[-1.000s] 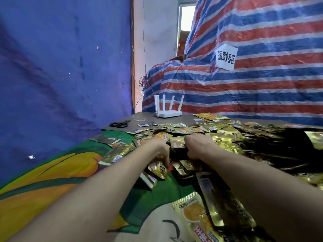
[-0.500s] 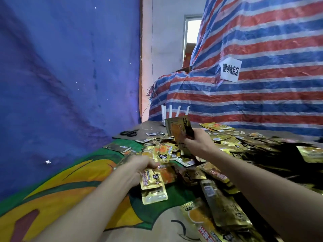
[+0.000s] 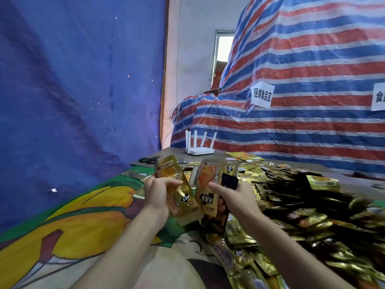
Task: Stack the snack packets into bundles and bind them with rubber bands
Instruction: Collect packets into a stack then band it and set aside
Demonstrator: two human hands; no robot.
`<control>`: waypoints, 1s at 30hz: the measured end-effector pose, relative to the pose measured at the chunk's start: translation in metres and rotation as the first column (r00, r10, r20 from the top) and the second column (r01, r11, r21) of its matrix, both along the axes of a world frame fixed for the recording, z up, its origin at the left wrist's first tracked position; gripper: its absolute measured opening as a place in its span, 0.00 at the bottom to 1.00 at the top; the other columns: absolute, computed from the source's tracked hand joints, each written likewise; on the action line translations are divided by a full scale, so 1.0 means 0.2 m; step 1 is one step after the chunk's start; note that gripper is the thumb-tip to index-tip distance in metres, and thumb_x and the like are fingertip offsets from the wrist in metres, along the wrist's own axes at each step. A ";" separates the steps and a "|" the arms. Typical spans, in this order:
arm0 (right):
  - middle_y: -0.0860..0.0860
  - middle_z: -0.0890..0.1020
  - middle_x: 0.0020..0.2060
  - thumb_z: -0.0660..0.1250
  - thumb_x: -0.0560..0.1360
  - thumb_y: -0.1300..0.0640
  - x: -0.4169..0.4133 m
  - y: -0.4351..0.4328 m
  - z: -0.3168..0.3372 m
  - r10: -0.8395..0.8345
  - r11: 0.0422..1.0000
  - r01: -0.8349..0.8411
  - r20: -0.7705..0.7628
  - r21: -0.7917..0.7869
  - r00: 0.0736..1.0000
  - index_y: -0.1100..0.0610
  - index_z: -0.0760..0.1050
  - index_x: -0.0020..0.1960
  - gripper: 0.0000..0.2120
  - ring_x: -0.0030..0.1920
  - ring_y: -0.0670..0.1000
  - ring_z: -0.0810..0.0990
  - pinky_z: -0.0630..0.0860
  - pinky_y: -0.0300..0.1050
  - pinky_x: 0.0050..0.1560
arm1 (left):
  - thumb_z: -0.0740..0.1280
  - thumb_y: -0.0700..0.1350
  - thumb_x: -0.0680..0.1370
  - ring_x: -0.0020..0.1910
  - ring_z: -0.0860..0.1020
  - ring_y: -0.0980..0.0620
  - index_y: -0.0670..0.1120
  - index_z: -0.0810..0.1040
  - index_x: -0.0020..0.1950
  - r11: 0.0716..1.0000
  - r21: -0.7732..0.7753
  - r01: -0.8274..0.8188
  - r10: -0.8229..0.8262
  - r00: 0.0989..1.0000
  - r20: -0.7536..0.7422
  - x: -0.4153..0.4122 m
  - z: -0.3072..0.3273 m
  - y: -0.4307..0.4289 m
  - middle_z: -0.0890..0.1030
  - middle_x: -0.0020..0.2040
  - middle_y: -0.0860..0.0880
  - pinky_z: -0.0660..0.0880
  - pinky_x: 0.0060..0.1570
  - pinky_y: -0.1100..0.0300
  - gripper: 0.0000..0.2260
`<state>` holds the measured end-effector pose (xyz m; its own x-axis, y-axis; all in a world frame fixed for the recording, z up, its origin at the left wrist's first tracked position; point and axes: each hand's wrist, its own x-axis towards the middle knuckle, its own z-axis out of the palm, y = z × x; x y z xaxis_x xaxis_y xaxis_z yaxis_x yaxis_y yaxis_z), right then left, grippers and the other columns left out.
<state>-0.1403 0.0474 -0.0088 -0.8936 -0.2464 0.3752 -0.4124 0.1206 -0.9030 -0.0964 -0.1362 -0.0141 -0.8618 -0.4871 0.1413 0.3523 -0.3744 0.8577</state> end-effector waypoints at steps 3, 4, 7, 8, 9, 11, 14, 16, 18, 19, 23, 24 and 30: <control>0.52 0.85 0.33 0.78 0.72 0.53 0.10 0.03 -0.10 -0.014 1.000 0.014 -0.094 -0.007 0.995 0.59 0.83 0.40 0.10 0.35 0.50 0.85 0.80 0.44 0.36 | 0.69 0.35 0.62 0.47 0.83 0.38 0.38 0.80 0.51 0.959 -0.096 0.268 -0.267 0.963 0.017 0.07 -0.03 0.07 0.83 0.50 0.34 0.81 0.49 0.44 0.17; 0.52 0.86 0.34 0.77 0.72 0.52 0.12 0.03 -0.12 -0.015 1.000 0.014 -0.117 -0.017 0.993 0.59 0.83 0.40 0.10 0.35 0.50 0.86 0.81 0.44 0.36 | 0.71 0.34 0.61 0.47 0.84 0.38 0.36 0.79 0.55 0.952 -0.113 0.286 -0.283 0.958 0.045 0.07 -0.06 0.10 0.83 0.51 0.34 0.82 0.47 0.46 0.22; 0.56 0.85 0.32 0.73 0.76 0.49 0.14 0.01 -0.15 -0.051 0.998 0.044 -0.135 -0.055 0.990 0.63 0.82 0.38 0.17 0.33 0.55 0.84 0.78 0.45 0.34 | 0.71 0.28 0.63 0.47 0.84 0.41 0.36 0.75 0.63 0.951 -0.151 0.269 -0.258 0.962 0.087 0.05 -0.11 0.15 0.84 0.52 0.36 0.80 0.42 0.51 0.28; 0.58 0.84 0.32 0.70 0.77 0.47 0.14 0.01 -0.15 -0.063 0.996 0.054 -0.135 -0.068 0.989 0.65 0.81 0.38 0.21 0.33 0.57 0.83 0.76 0.47 0.33 | 0.71 0.28 0.64 0.48 0.84 0.41 0.37 0.73 0.66 0.947 -0.174 0.269 -0.255 0.962 0.099 0.05 -0.13 0.17 0.84 0.52 0.37 0.80 0.42 0.51 0.30; 0.57 0.84 0.31 0.67 0.77 0.44 0.14 0.01 -0.15 -0.064 0.996 0.054 -0.138 -0.075 0.988 0.65 0.79 0.38 0.24 0.31 0.56 0.82 0.75 0.48 0.32 | 0.72 0.28 0.63 0.49 0.84 0.41 0.38 0.70 0.68 0.944 -0.192 0.270 -0.252 0.961 0.112 0.05 -0.14 0.17 0.84 0.52 0.38 0.80 0.42 0.50 0.33; 0.52 0.81 0.27 0.62 0.76 0.38 0.14 0.01 -0.16 -0.059 0.997 0.050 -0.166 -0.053 0.984 0.60 0.77 0.33 0.26 0.27 0.49 0.78 0.72 0.44 0.29 | 0.72 0.30 0.59 0.45 0.85 0.43 0.40 0.67 0.68 0.941 -0.203 0.271 -0.252 0.961 0.114 0.04 -0.16 0.17 0.85 0.47 0.40 0.80 0.38 0.51 0.38; 0.48 0.74 0.21 0.54 0.76 0.33 0.14 0.01 -0.19 -0.081 0.996 0.074 -0.163 -0.047 0.983 0.56 0.72 0.26 0.32 0.23 0.45 0.69 0.65 0.41 0.27 | 0.74 0.29 0.58 0.37 0.84 0.48 0.45 0.67 0.64 0.940 -0.228 0.252 -0.235 0.967 0.098 0.04 -0.18 0.20 0.84 0.41 0.44 0.79 0.33 0.54 0.37; 0.48 0.70 0.19 0.47 0.75 0.31 0.13 0.00 -0.20 -0.117 0.992 0.110 -0.123 -0.064 0.985 0.58 0.70 0.24 0.37 0.22 0.44 0.66 0.61 0.41 0.26 | 0.76 0.28 0.57 0.38 0.84 0.51 0.46 0.68 0.63 0.931 -0.290 0.219 -0.196 0.975 0.107 0.04 -0.20 0.21 0.84 0.44 0.45 0.79 0.34 0.57 0.37; 0.47 0.76 0.22 0.43 0.76 0.32 0.12 -0.02 -0.20 -0.123 0.991 0.116 -0.097 -0.073 0.988 0.54 0.77 0.27 0.38 0.24 0.42 0.73 0.68 0.40 0.28 | 0.77 0.28 0.60 0.42 0.85 0.49 0.42 0.72 0.63 0.905 -0.358 0.232 -0.204 0.972 0.114 0.04 -0.21 0.22 0.85 0.48 0.42 0.80 0.39 0.56 0.34; 0.48 0.82 0.27 0.42 0.78 0.33 0.12 -0.03 -0.21 -0.120 0.991 0.114 -0.089 -0.070 0.989 0.52 0.82 0.33 0.37 0.31 0.43 0.79 0.75 0.42 0.34 | 0.77 0.30 0.60 0.45 0.85 0.47 0.40 0.74 0.63 0.885 -0.394 0.249 -0.224 0.968 0.108 0.05 -0.21 0.23 0.85 0.50 0.41 0.80 0.42 0.55 0.33; 0.47 0.87 0.39 0.46 0.85 0.41 0.12 -0.06 -0.21 -0.129 0.986 0.125 -0.027 -0.108 0.991 0.51 0.86 0.43 0.33 0.43 0.44 0.85 0.80 0.47 0.51 | 0.77 0.33 0.60 0.51 0.85 0.45 0.42 0.75 0.62 0.857 -0.455 0.244 -0.228 0.969 0.092 0.06 -0.21 0.24 0.86 0.53 0.41 0.81 0.51 0.52 0.31; 0.47 0.87 0.39 0.47 0.86 0.42 0.12 -0.06 -0.20 -0.128 0.985 0.127 0.001 -0.117 0.992 0.52 0.86 0.42 0.32 0.43 0.45 0.85 0.79 0.47 0.50 | 0.78 0.30 0.61 0.52 0.85 0.44 0.42 0.74 0.62 0.863 -0.444 0.242 -0.225 0.970 0.092 0.06 -0.22 0.23 0.85 0.53 0.40 0.82 0.52 0.50 0.31; 0.58 0.86 0.43 0.54 0.84 0.42 0.10 -0.01 -0.18 -0.209 0.960 0.215 0.051 -0.178 0.977 0.60 0.83 0.45 0.28 0.47 0.61 0.84 0.80 0.63 0.53 | 0.73 0.24 0.67 0.48 0.84 0.45 0.40 0.76 0.59 0.876 -0.446 0.181 -0.169 0.983 0.067 0.07 -0.21 0.20 0.85 0.50 0.41 0.81 0.49 0.50 0.23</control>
<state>-0.1212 0.0463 -0.0448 -0.9298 0.0200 0.3674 -0.3666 0.0350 -0.9297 -0.0832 -0.0972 -0.0567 -0.9332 -0.2178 0.2858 0.2930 -0.0007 0.9561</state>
